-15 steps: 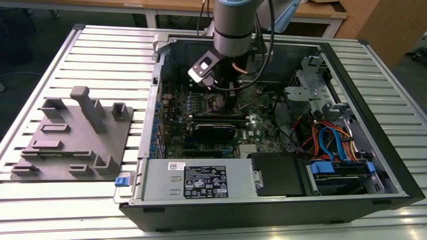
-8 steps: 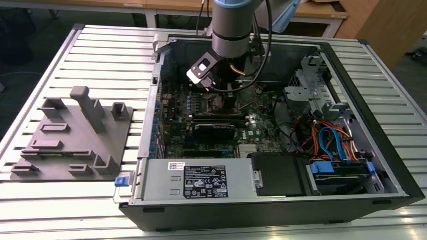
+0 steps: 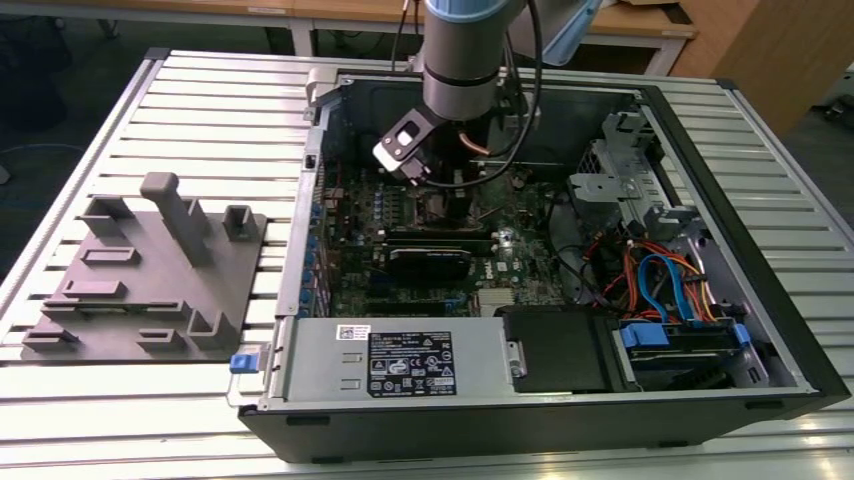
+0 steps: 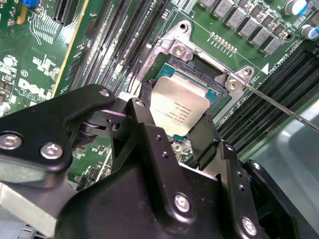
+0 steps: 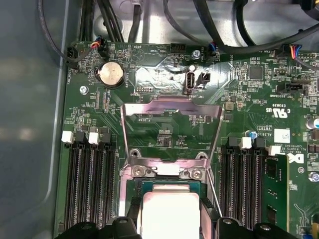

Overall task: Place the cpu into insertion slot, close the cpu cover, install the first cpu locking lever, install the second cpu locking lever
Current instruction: 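Place the cpu into insertion slot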

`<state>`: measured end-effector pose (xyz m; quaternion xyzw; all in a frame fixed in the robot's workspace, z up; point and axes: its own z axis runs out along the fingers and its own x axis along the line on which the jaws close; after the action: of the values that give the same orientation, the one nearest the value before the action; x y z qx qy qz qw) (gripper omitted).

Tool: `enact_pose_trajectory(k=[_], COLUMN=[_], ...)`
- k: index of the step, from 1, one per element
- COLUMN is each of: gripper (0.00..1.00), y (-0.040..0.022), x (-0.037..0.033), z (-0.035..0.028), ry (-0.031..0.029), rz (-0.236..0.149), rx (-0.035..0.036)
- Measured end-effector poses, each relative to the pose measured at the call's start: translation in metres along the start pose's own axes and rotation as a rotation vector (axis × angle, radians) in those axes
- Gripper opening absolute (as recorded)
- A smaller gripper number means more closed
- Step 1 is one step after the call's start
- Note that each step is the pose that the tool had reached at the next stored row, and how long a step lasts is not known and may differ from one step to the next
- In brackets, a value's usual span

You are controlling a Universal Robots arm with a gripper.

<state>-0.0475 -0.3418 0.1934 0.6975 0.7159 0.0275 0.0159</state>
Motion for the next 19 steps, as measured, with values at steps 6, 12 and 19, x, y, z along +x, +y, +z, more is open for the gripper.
enact_pose_trajectory(k=[6, 12, 19], gripper=[0.55, 0.55, 0.61], y=[-0.0004, -0.0005, -0.0004], x=[0.0008, 0.0013, 0.0015], z=[0.0021, 0.0037, 0.0046], ry=[0.0002, 0.0011, 0.0024], rz=[0.000, 0.000, 0.000], rx=[0.0003, 0.0001, -0.0006])
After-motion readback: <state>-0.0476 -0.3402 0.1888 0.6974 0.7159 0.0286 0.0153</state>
